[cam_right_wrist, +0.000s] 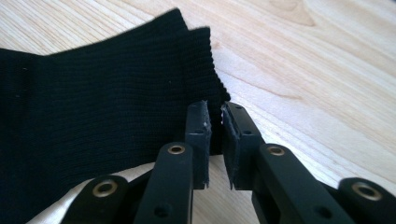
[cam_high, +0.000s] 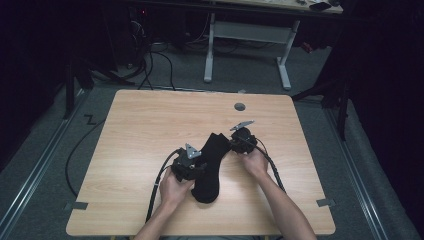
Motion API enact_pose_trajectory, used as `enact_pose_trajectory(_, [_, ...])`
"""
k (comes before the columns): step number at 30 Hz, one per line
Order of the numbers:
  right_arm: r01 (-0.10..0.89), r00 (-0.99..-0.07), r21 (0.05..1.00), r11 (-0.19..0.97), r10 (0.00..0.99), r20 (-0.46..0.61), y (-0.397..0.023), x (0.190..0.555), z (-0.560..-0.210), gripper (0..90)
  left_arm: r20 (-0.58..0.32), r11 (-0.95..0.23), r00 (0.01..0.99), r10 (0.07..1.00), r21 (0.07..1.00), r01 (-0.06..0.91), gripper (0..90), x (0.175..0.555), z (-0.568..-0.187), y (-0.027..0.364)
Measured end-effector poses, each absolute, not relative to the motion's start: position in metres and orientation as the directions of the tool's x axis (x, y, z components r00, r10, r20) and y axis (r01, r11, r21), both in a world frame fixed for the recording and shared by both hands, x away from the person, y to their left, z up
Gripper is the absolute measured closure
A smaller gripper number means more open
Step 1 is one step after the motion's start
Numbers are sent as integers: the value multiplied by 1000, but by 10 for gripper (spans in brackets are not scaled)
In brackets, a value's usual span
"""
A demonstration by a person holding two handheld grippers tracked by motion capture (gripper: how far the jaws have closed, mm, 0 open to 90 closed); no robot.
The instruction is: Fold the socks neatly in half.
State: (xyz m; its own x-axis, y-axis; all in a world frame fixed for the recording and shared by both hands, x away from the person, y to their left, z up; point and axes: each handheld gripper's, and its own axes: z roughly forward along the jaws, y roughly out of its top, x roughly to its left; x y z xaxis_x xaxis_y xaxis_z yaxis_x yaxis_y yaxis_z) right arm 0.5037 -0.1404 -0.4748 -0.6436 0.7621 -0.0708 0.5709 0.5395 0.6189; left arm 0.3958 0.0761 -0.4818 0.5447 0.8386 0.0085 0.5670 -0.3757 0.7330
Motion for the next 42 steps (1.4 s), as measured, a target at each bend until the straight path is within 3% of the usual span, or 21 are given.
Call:
enact_pose_trajectory(9, [538, -630, 680, 498, 774, -68, -138, 501, -457, 718, 35, -403, 537, 843, 703, 586, 460, 402, -492, 76])
enact_pose_trajectory(20, [561, -654, 637, 529, 755, -52, -109, 507, -474, 685, 8, -396, 551, 835, 705, 589, 464, 398, -496, 78])
enact_pose_trajectory(23, [570, -658, 625, 534, 752, -42, -107, 508, -478, 713, -13, -380, 551, 834, 711, 592, 467, 395, -497, 79])
enact_pose_trajectory(29, [539, -683, 599, 593, 723, -101, -100, 506, -482, 881, -29, -371, 561, 827, 721, 585, 467, 392, -499, 76])
enact_pose_trajectory(42, [400, -728, 691, 602, 667, -159, -99, 489, -455, 899, -15, -377, 559, 829, 722, 579, 476, 391, -498, 76])
